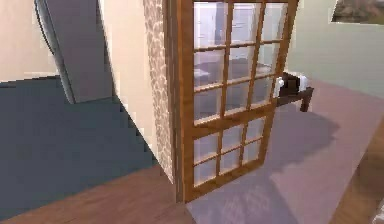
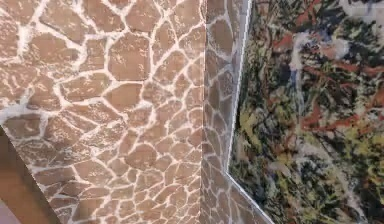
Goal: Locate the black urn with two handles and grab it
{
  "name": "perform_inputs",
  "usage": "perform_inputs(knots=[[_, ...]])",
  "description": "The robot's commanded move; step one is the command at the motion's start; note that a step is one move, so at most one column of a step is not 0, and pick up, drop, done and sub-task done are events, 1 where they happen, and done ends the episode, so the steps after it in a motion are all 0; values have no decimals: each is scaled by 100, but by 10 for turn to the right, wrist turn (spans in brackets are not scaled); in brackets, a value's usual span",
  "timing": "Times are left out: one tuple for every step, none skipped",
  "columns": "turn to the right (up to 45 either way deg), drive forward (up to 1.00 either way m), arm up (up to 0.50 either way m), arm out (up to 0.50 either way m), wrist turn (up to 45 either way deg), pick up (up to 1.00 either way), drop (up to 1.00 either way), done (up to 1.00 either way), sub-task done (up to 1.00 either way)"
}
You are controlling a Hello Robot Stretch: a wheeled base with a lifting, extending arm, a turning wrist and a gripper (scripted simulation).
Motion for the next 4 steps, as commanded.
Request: perform_inputs(knots=[[-450, 0, 0, 0, 0, 0, 0, 0, 0], [-390, 0, 0, 0, 0, 0, 0, 0, 0], [0, 20, 0, 0, 0, 0, 0, 0, 0], [-60, 0, 0, 0, 0, 0, 0, 0, 0]])
